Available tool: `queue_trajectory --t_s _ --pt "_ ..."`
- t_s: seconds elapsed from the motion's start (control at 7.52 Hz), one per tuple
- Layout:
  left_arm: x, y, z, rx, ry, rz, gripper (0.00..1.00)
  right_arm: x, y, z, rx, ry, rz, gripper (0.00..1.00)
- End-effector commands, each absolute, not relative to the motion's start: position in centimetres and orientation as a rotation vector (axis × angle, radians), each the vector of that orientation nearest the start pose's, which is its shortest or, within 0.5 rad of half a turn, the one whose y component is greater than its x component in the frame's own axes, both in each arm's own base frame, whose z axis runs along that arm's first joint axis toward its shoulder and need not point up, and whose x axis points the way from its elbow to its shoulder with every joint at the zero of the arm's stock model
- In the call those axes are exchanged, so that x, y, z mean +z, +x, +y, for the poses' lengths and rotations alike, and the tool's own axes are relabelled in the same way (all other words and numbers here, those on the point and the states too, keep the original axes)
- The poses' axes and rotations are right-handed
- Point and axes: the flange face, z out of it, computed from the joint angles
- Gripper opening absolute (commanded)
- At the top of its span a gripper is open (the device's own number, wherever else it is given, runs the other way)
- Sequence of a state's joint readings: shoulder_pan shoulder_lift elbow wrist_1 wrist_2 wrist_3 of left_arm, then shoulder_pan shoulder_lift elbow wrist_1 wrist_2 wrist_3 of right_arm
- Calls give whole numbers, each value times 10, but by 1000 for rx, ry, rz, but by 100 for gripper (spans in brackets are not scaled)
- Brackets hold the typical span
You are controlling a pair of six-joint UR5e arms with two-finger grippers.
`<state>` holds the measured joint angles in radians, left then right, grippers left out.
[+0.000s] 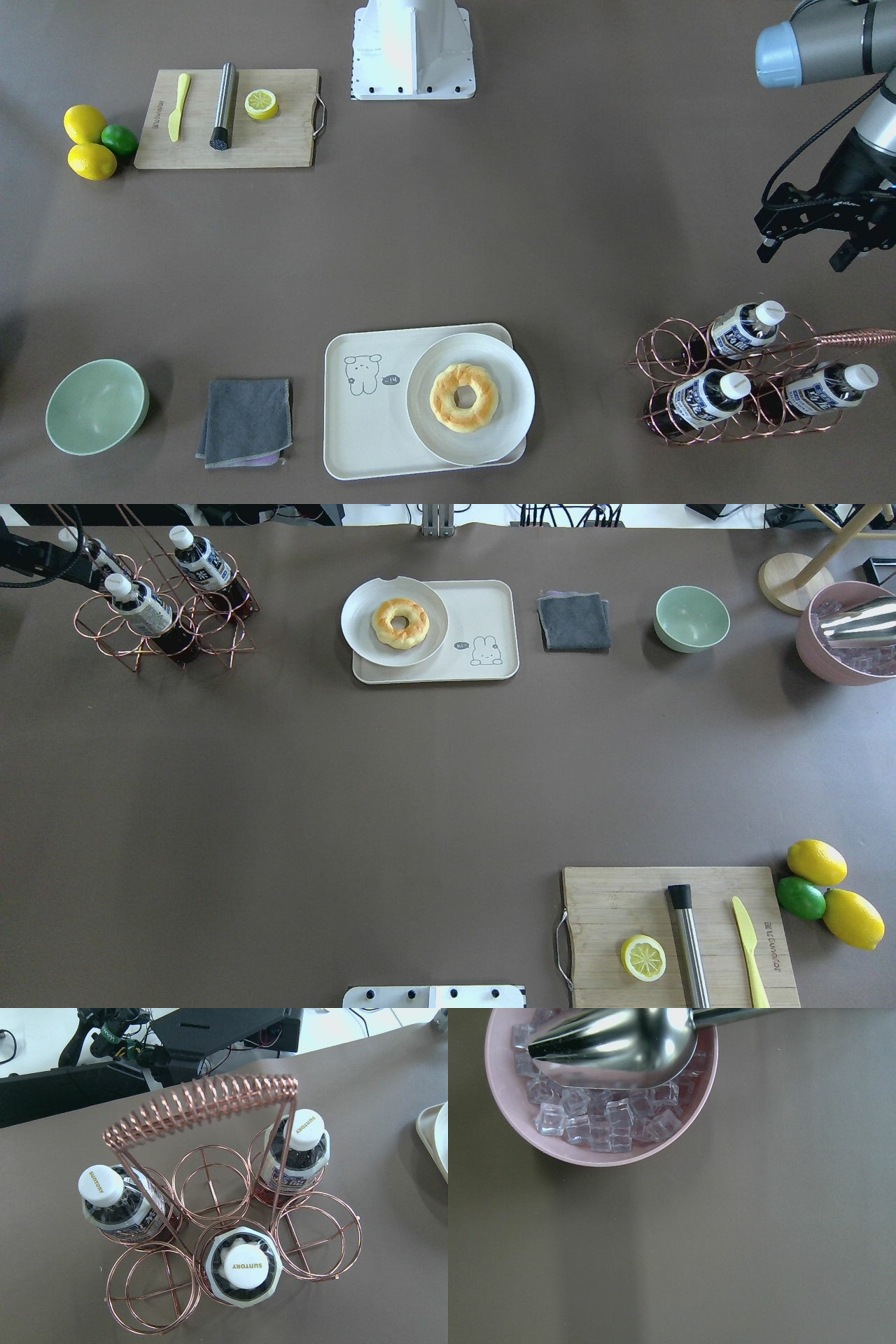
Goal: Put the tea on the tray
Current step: 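Reach the left gripper down into the copper rack onto a tea bottle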
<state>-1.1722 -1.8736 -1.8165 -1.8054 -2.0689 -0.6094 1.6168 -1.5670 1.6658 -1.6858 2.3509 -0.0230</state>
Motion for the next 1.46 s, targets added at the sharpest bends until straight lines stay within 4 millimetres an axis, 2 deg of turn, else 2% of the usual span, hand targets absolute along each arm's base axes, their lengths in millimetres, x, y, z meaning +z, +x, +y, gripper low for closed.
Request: queue_trajectory --t_s 0.0,0.27,1.06,1.33 --pt "353 188 -588 -49 428 760 98 623 86 -490 30 8 -779 100" --pt "362 196 -605 -45 410 743 98 622 86 -491 29 9 -779 100" --pt "384 203 -622 -43 425 747 95 622 86 -491 29 9 -781 100" --pt "385 201 -623 -47 424 745 63 621 86 -491 28 11 -781 100"
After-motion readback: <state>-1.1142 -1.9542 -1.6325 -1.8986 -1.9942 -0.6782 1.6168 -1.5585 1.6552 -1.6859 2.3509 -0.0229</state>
